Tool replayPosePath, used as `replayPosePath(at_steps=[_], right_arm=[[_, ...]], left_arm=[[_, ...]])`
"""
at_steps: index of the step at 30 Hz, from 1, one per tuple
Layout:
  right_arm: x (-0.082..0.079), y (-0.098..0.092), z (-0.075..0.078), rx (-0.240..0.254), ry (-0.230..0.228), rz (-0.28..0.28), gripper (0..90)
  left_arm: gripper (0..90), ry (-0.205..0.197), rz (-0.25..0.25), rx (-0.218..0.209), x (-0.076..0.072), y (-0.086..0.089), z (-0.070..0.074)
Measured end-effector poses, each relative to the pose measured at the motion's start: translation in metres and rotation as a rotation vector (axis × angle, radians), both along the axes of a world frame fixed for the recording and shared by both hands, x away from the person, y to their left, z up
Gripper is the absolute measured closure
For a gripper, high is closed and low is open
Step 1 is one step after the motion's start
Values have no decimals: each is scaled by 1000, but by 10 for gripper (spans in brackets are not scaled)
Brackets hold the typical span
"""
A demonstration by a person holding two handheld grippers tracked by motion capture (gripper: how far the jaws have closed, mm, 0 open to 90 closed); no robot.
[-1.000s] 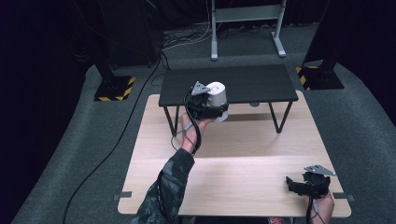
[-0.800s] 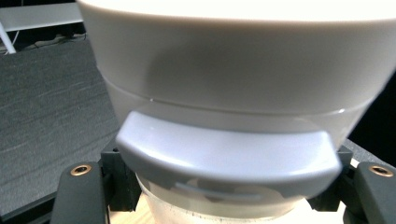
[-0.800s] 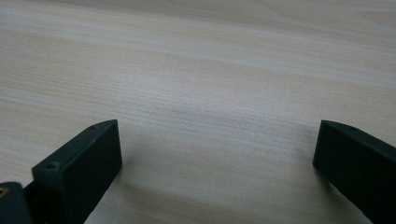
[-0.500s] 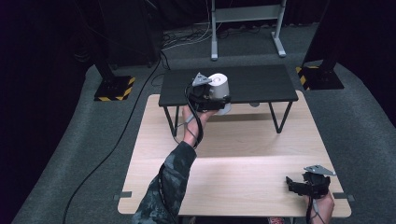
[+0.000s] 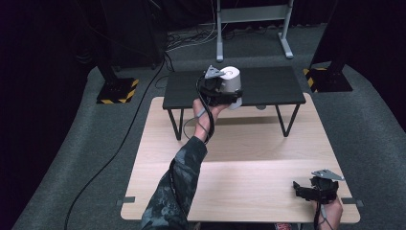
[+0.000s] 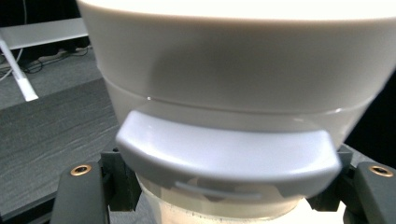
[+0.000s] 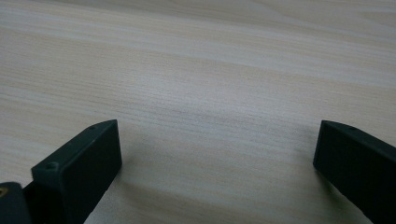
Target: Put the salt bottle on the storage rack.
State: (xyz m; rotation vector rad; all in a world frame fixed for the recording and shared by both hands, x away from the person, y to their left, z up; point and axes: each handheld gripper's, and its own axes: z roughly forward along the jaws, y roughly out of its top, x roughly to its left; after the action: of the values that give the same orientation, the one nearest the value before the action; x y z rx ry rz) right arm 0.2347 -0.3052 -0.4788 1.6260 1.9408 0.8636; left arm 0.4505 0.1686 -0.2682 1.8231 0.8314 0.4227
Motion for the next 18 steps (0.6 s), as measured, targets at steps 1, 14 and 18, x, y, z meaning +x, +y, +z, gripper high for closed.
replayPosePath(at_steps=[1,14,18], right_arm=[[0,0,0,0,0,0,0],[0,-1,0,1,-1,6,0],[0,-1,0,0,-2,9,0]], left_arm=[[289,3,7,-1,3,-2,0],[290,4,17,15,17,-22,-1],[290,0,17,31,20,-29,-2]])
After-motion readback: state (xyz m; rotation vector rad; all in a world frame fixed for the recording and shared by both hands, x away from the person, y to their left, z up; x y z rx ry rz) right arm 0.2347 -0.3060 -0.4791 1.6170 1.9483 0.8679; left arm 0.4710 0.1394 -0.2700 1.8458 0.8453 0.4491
